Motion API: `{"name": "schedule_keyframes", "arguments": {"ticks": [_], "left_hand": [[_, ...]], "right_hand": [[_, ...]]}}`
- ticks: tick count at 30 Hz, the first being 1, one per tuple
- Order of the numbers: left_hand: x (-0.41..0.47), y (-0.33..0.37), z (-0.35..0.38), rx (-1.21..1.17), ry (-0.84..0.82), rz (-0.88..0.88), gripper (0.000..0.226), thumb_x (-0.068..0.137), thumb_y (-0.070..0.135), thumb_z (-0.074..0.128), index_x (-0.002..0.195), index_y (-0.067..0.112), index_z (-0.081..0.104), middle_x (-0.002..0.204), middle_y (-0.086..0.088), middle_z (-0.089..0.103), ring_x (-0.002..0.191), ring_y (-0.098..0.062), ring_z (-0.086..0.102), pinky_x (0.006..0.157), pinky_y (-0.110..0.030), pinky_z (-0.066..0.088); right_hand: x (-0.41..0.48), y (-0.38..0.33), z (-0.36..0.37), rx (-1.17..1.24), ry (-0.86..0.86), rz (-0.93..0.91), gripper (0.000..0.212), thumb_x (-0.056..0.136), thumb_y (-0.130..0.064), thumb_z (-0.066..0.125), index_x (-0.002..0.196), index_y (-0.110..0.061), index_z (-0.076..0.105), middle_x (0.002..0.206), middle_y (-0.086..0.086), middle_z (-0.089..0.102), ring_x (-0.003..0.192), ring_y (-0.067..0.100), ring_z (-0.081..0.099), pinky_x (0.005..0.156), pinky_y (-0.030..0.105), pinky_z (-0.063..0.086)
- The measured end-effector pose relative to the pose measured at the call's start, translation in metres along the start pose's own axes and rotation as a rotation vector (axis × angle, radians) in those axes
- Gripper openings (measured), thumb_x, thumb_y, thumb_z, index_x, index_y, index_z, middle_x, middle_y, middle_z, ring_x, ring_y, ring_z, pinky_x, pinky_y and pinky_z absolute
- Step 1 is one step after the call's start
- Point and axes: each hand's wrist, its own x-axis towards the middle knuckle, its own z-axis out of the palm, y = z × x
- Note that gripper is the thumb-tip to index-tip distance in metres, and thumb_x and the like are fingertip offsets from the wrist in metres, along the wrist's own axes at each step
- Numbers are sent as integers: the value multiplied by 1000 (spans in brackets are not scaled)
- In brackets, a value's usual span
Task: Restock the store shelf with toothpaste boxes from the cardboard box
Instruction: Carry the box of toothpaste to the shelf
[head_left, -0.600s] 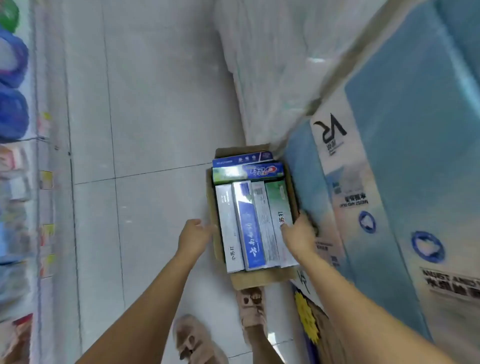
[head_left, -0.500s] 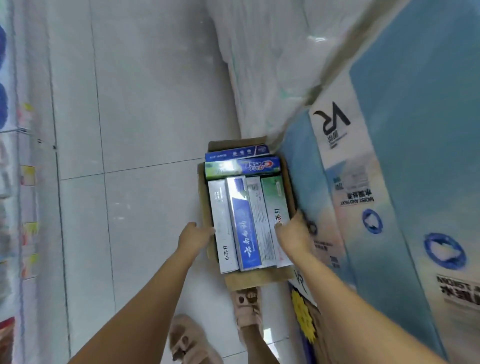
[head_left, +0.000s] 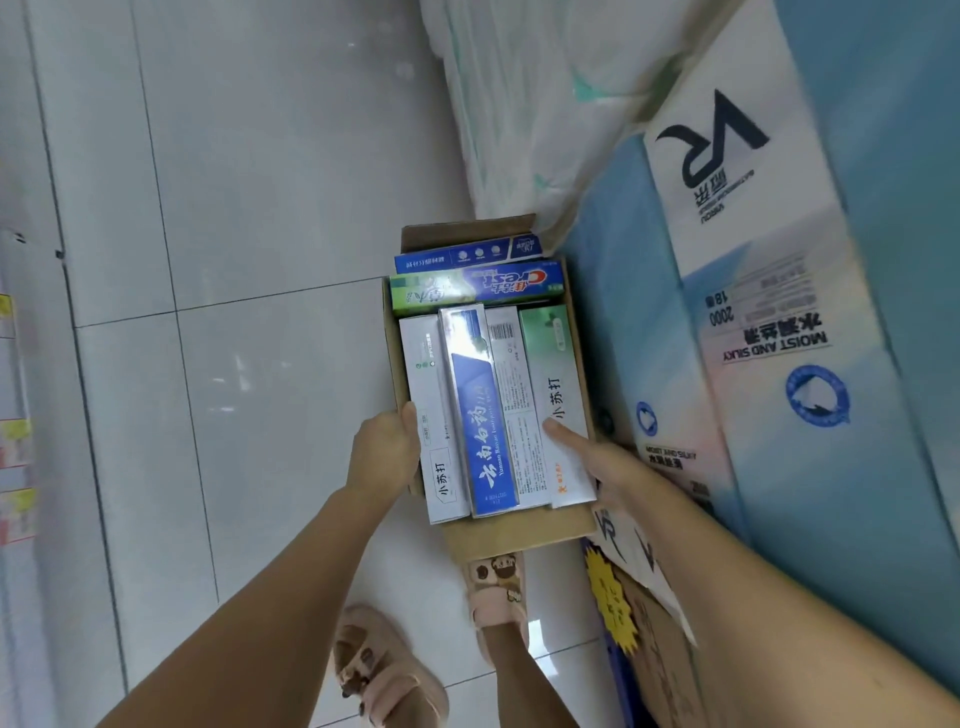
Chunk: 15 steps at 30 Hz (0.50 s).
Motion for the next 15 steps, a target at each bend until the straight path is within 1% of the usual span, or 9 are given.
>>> {"name": "schedule_keyframes", "arguments": {"ticks": [1,2,5,6,8,10,11,13,15], "left_hand": [[1,-2,0,3,5,15,54,103,30,27,56,10,45,56,-1,48,53,-14,46,46,-20,30],[3,-5,0,3,7,32,54,103,29,28,56,9,45,55,-1,48,52,-14,46,46,-20,31],[5,-14,-3,18,20,81,54,103,28,28,62,2,52,55,-2,47,57,-23,50,48,-27,36],[5,-17,-4,17,8,91,55,103,29,28,66,-1,55,55,-2,48,60,-26,53,51,-29,39],[6,-24,-6,5,2,105,58,103,30,28,71,-6,60,57,-5,51,64,-30,58,58,-31,45],[5,-31,-9,7,11,108,58,103,30,28,71,-6,60,58,-7,52,65,-30,59,59,-32,46],[3,-35,-11,7,21,113,58,103,30,28,70,-5,59,58,-8,54,64,-30,59,59,-32,46],[-2,-46,-15,3,36,105,59,103,30,28,67,-5,59,62,-14,59,64,-31,60,60,-34,48],[-10,-60,-20,-12,57,83,60,103,31,29,71,-8,62,68,-20,64,66,-33,63,63,-39,53]], "right_hand": [[2,1,0,-3,-6,-17,40,79,-45,69,108,-17,66,99,5,74,91,23,71,86,45,55],[3,1,0,-4,-16,-27,41,79,-43,70,111,-17,65,100,5,74,93,23,71,87,45,55],[1,1,4,1,-19,-55,36,82,-37,69,113,-18,64,101,5,74,92,21,71,75,39,57],[1,2,5,9,-17,-66,37,82,-36,69,114,-19,63,102,5,74,93,22,70,76,39,57],[3,6,8,15,-20,-95,41,81,-36,71,117,-20,62,104,4,73,97,23,70,85,45,56],[4,10,15,12,-28,-123,41,82,-35,70,119,-20,61,106,4,73,98,23,69,89,46,54],[3,12,19,17,-32,-135,39,83,-34,69,118,-20,61,107,5,72,98,22,69,88,45,55],[-1,14,30,27,-47,-161,37,83,-32,69,117,-20,61,106,4,73,95,21,70,79,38,57],[-3,18,41,30,-78,-176,35,84,-32,68,117,-20,61,104,3,73,92,18,71,72,33,58]]}}
